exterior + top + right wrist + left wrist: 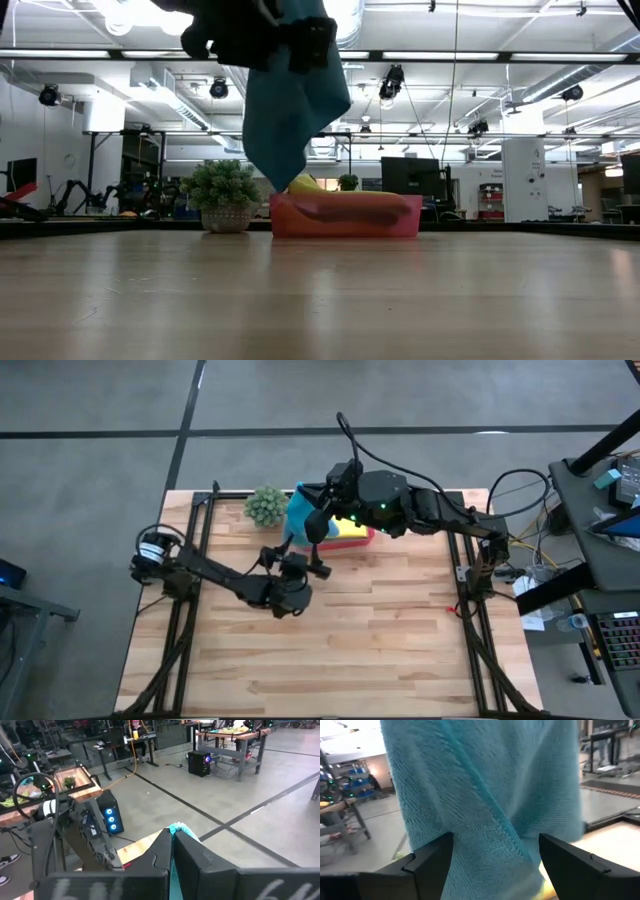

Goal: Fold microfiber towels
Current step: Fold the blue microfiber towel

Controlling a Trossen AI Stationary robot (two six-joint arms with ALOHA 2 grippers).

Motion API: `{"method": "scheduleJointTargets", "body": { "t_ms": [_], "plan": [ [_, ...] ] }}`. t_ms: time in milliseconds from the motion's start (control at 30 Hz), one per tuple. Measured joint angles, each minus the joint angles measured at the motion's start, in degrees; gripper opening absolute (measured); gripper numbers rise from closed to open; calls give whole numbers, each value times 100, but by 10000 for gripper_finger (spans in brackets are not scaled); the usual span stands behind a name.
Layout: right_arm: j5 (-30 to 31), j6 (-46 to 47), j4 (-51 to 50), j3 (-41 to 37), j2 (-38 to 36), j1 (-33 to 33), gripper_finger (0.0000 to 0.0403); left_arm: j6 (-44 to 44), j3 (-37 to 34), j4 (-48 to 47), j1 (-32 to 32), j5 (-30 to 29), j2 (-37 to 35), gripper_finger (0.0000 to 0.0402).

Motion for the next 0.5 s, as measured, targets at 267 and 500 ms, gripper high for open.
{"method": "scheduleJointTargets", "body": {
  "t_ms": [267,500],
  "plan": [
    [-5,1,0,0,0,0,9,199,-15,-55,521,0,64,277],
    [-9,-104,-70,1,0,0,9,439,-142,-49,454,0,57,251]
  ]
}}
